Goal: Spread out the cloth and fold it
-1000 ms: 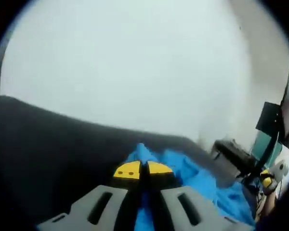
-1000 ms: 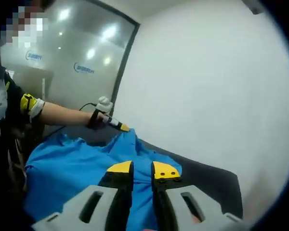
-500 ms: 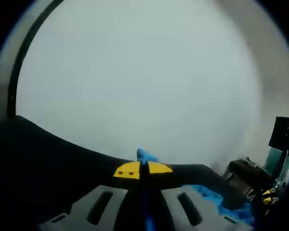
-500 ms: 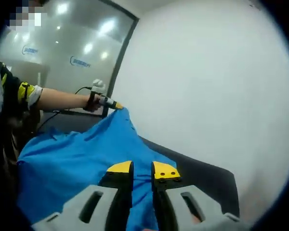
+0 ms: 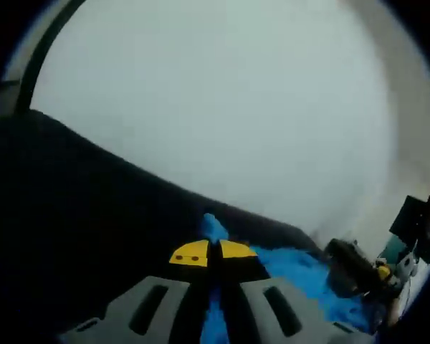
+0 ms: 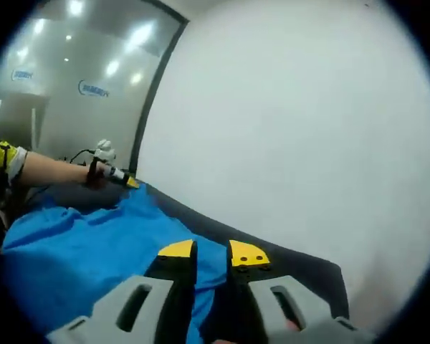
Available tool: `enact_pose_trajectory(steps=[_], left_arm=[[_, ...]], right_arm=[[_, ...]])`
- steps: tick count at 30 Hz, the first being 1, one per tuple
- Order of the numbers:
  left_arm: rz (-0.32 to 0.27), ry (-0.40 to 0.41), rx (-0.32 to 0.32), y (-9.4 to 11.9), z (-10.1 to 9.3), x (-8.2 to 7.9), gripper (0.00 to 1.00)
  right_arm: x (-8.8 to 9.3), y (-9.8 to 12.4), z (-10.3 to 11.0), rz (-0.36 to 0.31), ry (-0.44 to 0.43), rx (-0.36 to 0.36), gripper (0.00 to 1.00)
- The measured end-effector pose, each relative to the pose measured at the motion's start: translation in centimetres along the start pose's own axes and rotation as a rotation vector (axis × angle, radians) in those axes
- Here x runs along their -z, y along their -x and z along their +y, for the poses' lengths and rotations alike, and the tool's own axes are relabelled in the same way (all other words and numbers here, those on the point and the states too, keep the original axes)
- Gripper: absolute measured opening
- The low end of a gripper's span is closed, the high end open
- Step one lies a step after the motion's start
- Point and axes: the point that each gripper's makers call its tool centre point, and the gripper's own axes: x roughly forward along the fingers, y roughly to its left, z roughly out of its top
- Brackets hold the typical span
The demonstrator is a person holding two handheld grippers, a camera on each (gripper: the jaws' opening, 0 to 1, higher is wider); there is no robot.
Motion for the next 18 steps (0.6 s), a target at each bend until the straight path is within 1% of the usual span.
enact_pose_trajectory(steps=[1,2,3,4,5,6,7,8,9,10,11,12,13,14,15,16,18], left_arm=[[-0.005,-0.038,-0.04,-0.2,1.3,0.5,0.07],[-0.029,-0.051,-0.083,-0.4,2.8,0.9,0.07],[-0.044,-0.033,-0.095,-0.5,3.4,1.0,0.08],[-0.065,0.042,-0.113,-0.8,4.5,1.4,0.09],[-0.081,0.101,-0.109,-1.1,5.2,1.6,0.09],[-0.1,0.151,-0.102,-1.3,5.6,1.9,0.09],[-0.096,0.13,-0.117,-1.4,6.2,2.1,0.08],[-0.092,0.061,-0.183,-1.1,7.1,1.9,0.06],[-0.115,0.031,-0.164,-1.2,6.4,1.4,0.06],[-0.105,0.05,-0.139,-1.4,6.0,1.9,0.06],[-0.073,0.028,-0.136,-1.2,5.8,2.5,0.06],[-0.086,0.023,-0.137,-1.0,5.7,2.4,0.06],[-0.09,0.048,-0.118,-0.9,5.5,2.2,0.06],[-0.091,0.092,-0.101,-0.8,5.4,2.2,0.06],[-0.101,0.132,-0.096,-0.7,5.7,1.9,0.06],[-0.11,0.165,-0.096,-0.6,5.9,1.6,0.06],[-0.139,0.231,-0.09,-0.2,6.4,1.1,0.06]], right_arm=[[-0.1,-0.7,-0.1,0.002,-0.005,0.0,0.14],[-0.2,-1.4,-0.2,0.001,-0.005,0.0,0.14],[-0.2,-2.1,-0.2,0.004,0.002,-0.007,0.13],[-0.1,-2.8,-0.3,0.009,0.012,-0.009,0.13],[0.1,-3.6,-0.6,0.016,0.022,-0.004,0.13],[0.5,-4.3,-0.9,0.036,0.043,-0.002,0.13],[1.1,-5.0,-1.3,0.06,0.056,0.002,0.13],[1.7,-5.7,-1.6,0.082,0.058,-0.002,0.13],[2.7,-6.4,-1.6,0.116,0.046,-0.022,0.13],[3.5,-7.0,-1.8,0.129,0.019,-0.032,0.13],[4.2,-7.8,-2.0,0.132,-0.02,-0.042,0.13],[4.7,-8.5,-2.2,0.127,-0.083,-0.047,0.13],[5.1,-9.1,-2.4,0.125,-0.131,-0.049,0.13],[5.7,-10.1,-2.8,0.137,-0.195,-0.047,0.13],[6.4,-11.0,-3.2,0.157,-0.223,-0.042,0.13],[6.9,-11.9,-3.5,0.169,-0.194,-0.045,0.13],[8.2,-13.3,-3.5,0.22,-0.16,-0.05,0.13]])
